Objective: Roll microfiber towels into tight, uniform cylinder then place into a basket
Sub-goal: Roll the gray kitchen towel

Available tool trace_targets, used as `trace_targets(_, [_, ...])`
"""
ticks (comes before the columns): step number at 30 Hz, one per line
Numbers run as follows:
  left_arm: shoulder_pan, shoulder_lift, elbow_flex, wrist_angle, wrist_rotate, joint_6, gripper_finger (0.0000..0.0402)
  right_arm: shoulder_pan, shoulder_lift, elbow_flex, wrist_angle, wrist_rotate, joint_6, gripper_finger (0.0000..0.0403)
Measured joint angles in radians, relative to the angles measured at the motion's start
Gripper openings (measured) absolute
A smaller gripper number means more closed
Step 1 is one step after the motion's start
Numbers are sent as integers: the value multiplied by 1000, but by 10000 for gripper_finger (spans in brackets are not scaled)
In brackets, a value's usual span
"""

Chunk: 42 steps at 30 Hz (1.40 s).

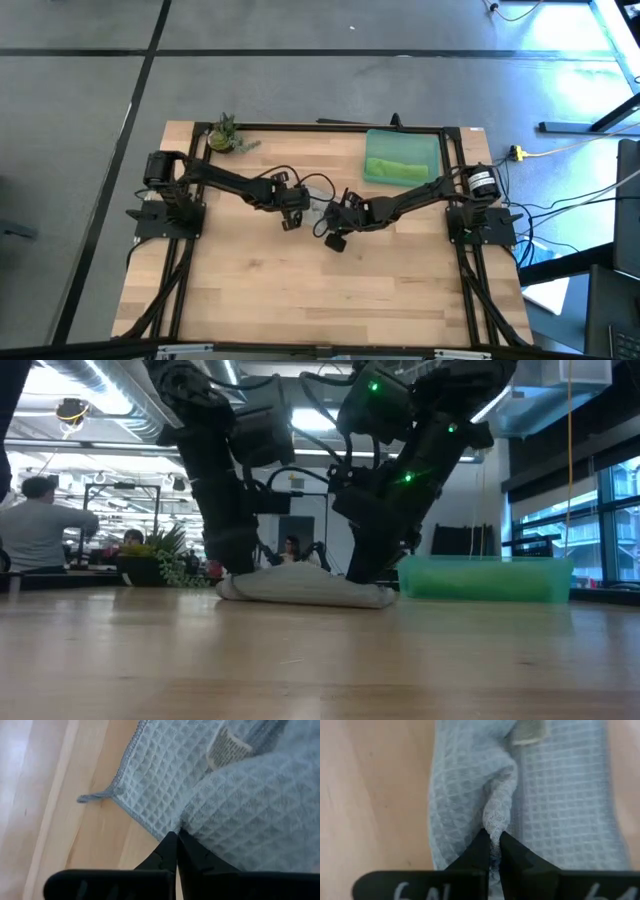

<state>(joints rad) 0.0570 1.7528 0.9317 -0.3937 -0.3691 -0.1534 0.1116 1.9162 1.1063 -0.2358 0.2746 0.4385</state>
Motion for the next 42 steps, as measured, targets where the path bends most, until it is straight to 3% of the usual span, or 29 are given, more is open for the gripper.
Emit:
trace_targets(5, [0, 27, 4, 4, -7, 0, 0, 20, -45, 3, -34, 82, 45, 17])
trace_targets(16, [-17, 35, 3, -9, -2, 0, 0, 24, -53, 3, -206, 150, 215, 18])
trace_targets(23, [-19, 36, 2, -9, 7, 0, 0, 22, -53, 4, -212, 139, 185, 30])
trace_targets(31, [-21, 38, 0, -7, -7, -69, 4, -5, -53, 4, -214, 123, 185, 71])
trace_targets(39, [-21, 38, 0, -8, -17, -76, 61, -27, -52, 4, -214, 111, 185, 146])
trace_targets(42, [-20, 38, 0, -10, -21, -76, 79, -41, -56, 7, -237, 54, 159, 179])
